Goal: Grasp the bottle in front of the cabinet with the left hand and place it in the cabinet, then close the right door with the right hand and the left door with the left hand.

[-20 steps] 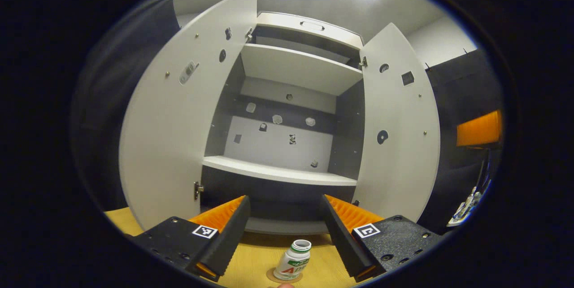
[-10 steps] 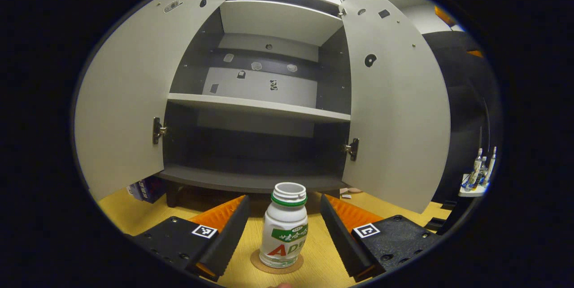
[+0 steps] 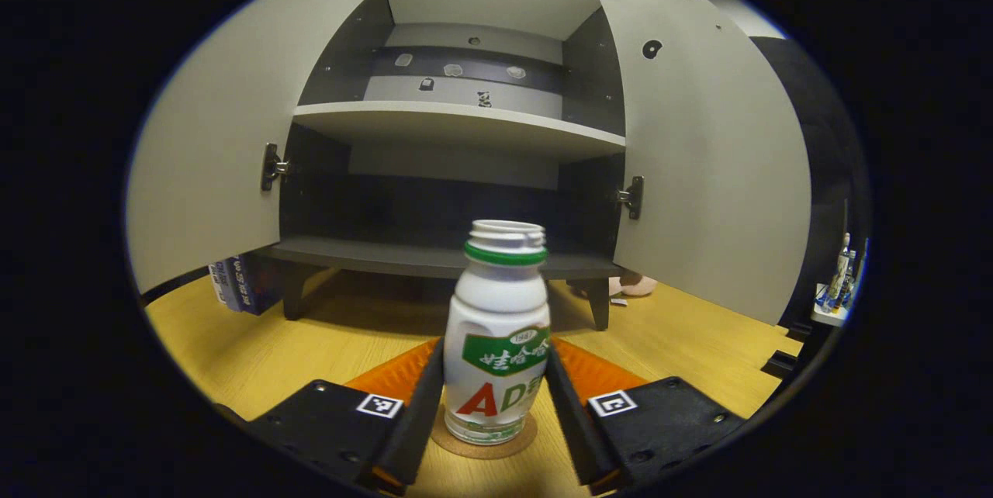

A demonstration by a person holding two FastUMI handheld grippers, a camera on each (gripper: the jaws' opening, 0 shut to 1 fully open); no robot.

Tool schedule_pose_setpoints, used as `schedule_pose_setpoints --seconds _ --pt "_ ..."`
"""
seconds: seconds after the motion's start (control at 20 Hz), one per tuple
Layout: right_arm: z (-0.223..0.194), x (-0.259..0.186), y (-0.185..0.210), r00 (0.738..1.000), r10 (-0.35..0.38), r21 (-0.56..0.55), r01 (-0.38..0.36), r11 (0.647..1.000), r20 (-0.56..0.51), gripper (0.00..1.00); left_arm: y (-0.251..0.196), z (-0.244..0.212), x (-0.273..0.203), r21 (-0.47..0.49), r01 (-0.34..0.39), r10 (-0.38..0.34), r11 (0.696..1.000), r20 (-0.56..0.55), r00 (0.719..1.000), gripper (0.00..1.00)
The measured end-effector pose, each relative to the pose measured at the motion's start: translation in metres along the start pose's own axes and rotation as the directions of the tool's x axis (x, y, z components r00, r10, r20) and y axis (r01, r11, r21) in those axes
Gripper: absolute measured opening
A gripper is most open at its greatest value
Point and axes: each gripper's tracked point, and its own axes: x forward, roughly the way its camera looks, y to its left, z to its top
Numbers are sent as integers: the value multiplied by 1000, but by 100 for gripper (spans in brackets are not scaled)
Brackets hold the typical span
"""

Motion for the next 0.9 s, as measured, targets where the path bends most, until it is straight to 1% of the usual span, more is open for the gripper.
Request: schedule_pose_setpoints --seconds 0.1,0.2,0.3,0.35,0.45,0.5,0.55,0.6,0.65,0.7,0.8,0.85,0.9 --pt "-1 5 -8 999 41 17 -41 999 -1 97 -1 6 -8 15 -4 4 1000 -15 1000 70" --pt "-1 12 -17 996 86 31 -86 996 5 97 -2 21 -21 22 -22 23 1000 -25 999 70" --pt "-8 20 -24 991 135 27 -135 990 3 97 -10 34 -35 3 -19 19 1000 -75 997 69" --pt "-13 23 -28 987 158 24 -158 987 -4 97 -12 49 -43 -15 -27 26 1000 -75 997 70" --pt "-20 27 -33 977 214 29 -214 976 -4 97 -16 90 -58 -56 -31 29 998 -31 999 69" --pt "-22 27 -37 971 239 35 -239 970 -5 97 -21 112 -66 -63 -31 30 998 -13 999 69" --pt "-24 28 -43 967 256 40 -256 966 -8 97 -20 132 -73 -47 -57 56 997 -6 998 69" --pt "-27 28 -49 964 267 42 -267 963 -7 97 -12 154 -77 -14 -98 98 995 8 995 69" --pt "-26 29 -55 961 276 45 -276 960 -1 97 -3 182 -82 16 -160 159 987 38 987 69" --pt "-26 30 -62 960 279 48 -279 959 3 97 1 208 -83 25 -194 192 981 67 979 69" --pt "-32 31 -80 965 261 55 -260 964 -4 96 -5 256 -72 -4 -177 177 984 95 980 69" --pt "-32 35 -100 971 238 57 -237 970 -12 97 -8 281 -64 -24 -155 157 988 107 982 69" --pt "-35 36 -111 978 206 56 -205 977 -17 97 -8 307 -54 -36 -136 139 990 119 983 69"
